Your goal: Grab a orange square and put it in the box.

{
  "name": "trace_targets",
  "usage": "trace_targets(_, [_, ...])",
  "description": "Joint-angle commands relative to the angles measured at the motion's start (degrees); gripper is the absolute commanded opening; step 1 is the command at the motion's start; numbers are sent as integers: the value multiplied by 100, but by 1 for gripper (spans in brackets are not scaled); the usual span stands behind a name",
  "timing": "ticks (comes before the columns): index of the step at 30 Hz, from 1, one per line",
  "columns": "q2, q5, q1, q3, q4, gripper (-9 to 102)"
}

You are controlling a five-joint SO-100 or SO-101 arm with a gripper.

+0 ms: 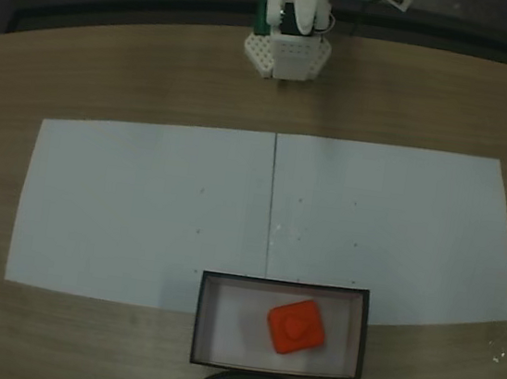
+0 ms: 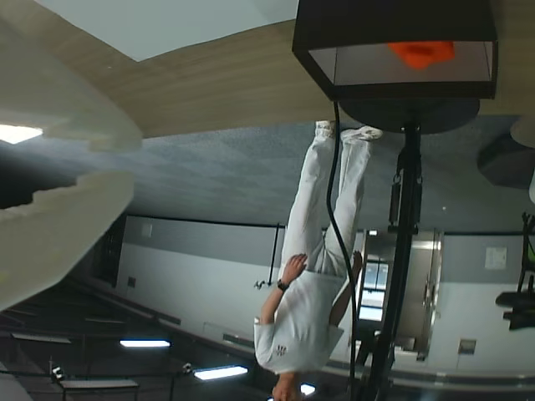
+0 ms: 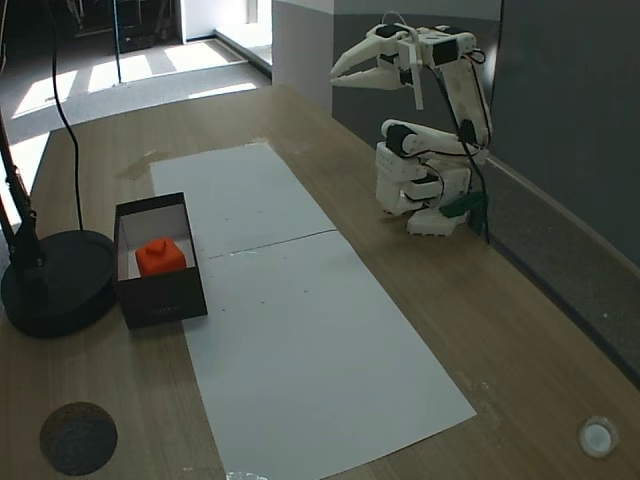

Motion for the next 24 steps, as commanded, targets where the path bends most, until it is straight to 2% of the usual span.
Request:
trace_targets(1, [53, 44, -26, 334, -132, 0])
trace_targets(5, [79, 0, -26, 1125, -378, 0])
trace_targets(15, [114, 44, -26, 4201, -1635, 0])
trace_targets(20, [114, 44, 35, 4518, -1529, 0])
trace_targets(24, [114, 18, -26, 4263, -580, 0])
